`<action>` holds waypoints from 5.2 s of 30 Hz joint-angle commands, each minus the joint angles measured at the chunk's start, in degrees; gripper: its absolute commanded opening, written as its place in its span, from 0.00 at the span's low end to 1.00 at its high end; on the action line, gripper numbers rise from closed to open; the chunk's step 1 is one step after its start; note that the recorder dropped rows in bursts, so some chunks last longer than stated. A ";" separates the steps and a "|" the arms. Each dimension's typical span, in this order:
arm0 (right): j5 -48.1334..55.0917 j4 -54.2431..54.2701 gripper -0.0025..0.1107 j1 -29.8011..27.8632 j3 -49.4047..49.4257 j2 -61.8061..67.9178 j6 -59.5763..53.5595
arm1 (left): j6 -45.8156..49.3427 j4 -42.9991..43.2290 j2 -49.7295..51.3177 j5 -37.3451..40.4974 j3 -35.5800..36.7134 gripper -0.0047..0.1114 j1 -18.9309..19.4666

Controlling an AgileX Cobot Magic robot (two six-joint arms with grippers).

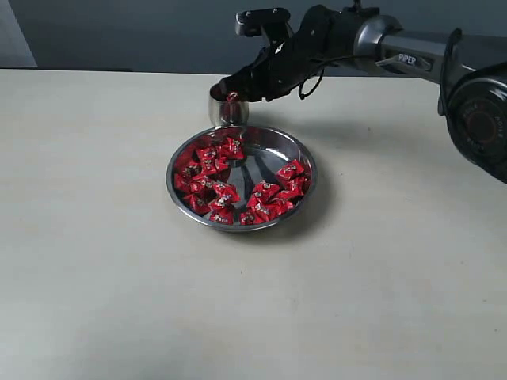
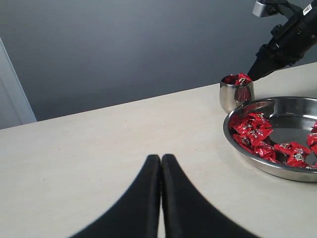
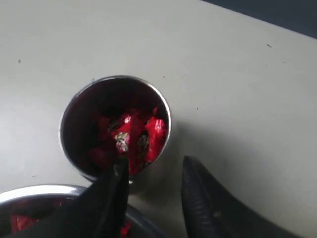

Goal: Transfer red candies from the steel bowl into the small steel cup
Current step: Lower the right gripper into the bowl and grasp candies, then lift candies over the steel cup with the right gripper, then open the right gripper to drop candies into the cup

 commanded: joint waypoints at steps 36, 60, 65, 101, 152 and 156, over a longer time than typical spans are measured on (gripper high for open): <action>39.95 11.87 0.32 3.86 -0.11 3.13 -10.93 | -0.11 0.00 -0.28 -0.27 0.26 0.06 0.03; 39.91 11.21 0.28 3.86 -0.11 3.24 -10.93 | -0.11 0.00 -0.28 -0.27 0.26 0.06 0.03; 39.80 11.10 0.02 3.86 -0.11 3.24 -10.93 | -0.11 0.00 -0.28 -0.27 0.26 0.06 0.03; 32.30 8.60 0.45 3.83 -0.23 3.20 -12.50 | -0.11 0.00 -0.28 -0.27 0.26 0.06 0.03; -9.68 2.06 0.02 3.71 -0.23 -2.13 -6.80 | -0.11 -0.03 -0.28 -0.27 0.26 0.06 0.03; -9.45 2.06 0.02 3.71 -0.23 -2.26 1.14 | -0.11 -0.03 -0.28 -0.27 0.26 0.06 0.03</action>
